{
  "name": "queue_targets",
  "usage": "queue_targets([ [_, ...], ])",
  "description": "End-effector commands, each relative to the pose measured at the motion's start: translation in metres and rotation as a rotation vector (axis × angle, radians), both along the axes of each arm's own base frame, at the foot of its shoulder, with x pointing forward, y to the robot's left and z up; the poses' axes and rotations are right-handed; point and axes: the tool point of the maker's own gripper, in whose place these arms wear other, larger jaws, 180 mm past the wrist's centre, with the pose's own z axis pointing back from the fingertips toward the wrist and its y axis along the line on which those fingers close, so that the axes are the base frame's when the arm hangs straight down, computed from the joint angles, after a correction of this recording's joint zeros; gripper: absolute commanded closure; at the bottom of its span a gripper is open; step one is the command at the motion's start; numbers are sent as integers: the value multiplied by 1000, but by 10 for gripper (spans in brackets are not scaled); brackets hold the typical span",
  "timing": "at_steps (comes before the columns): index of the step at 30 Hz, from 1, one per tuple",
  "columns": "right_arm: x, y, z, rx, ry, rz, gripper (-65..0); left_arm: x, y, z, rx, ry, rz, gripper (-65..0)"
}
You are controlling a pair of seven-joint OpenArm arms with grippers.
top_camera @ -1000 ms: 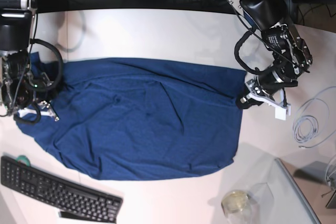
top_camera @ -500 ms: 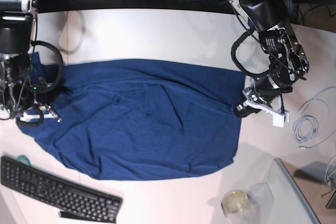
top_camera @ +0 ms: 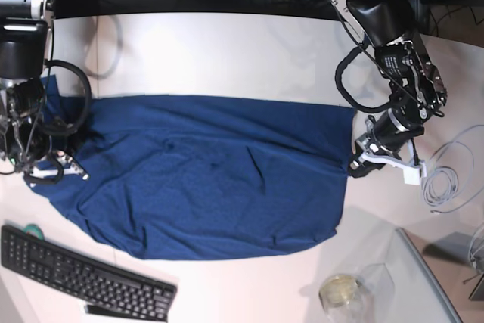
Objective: Layout the t-shirt on the table in an organized manner, then fold the t-shirt properly
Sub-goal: 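Release the shirt edge with both grippers and raise them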
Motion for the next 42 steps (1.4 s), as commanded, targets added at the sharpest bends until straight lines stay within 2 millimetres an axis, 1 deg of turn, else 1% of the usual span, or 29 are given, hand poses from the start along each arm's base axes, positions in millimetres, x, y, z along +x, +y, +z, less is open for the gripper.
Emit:
queue_targets([
  [1, 18, -7, 16, -17, -60, 19, -6, 10, 5, 15, 6, -55, 9, 0],
  [4, 20, -5, 17, -13, -76, 49, -6, 13, 3, 17, 4, -59, 6, 0],
  [9, 21, -6, 17, -19, -81, 51, -6, 14, 3, 18, 3, -62, 8, 0],
  [12, 26, -7, 21, -20, -94, 56, -6, 14, 2, 17, 2, -62, 8, 0],
  [16, 30, -2, 23, -15, -120, 97, -6, 14, 2, 17, 0, -62, 8, 0],
  [26, 34, -4, 26, -24, -150, 90, -17, 14, 3, 17, 3, -60, 9, 0],
  [28, 39, -3, 34, -33, -182, 108, -18, 14, 4, 18, 5, -61, 11, 0],
  [29, 38, -2, 37, -37, -203, 128, -18, 14, 4, 18, 6, -63, 11, 0],
  [31, 42, 4, 50, -54, -264, 183, -20, 14, 5, 19, 9, -65, 11, 0],
  [32, 44, 6, 57, -61, -291, 202, -35, 14, 5, 19, 9, -65, 11, -35],
  [33, 44, 5, 61, -72, -303, 205, -63, 14, 6, 19, 9, -65, 13, -99],
  [34, 44, 5, 64, -75, -310, 211, -111, 14, 6, 20, 10, -66, 13, -169],
  [35, 42, 6, 64, -76, -310, 214, -167, 14, 6, 20, 10, -66, 13, -225],
  [37, 41, 6, 64, -76, -308, 214, -326, 14, 6, 20, 10, -66, 13, -351],
  [39, 38, 5, 61, -77, -303, 211, -474, 14, 6, 20, 10, -66, 13, -456],
  [40, 36, 5, 59, -78, -301, 212, -497, 14, 6, 20, 9, -67, 13, -490],
  [42, 36, 3, 62, -78, -315, 200, -480, 14, 6, 21, 10, -71, 14, -540],
])
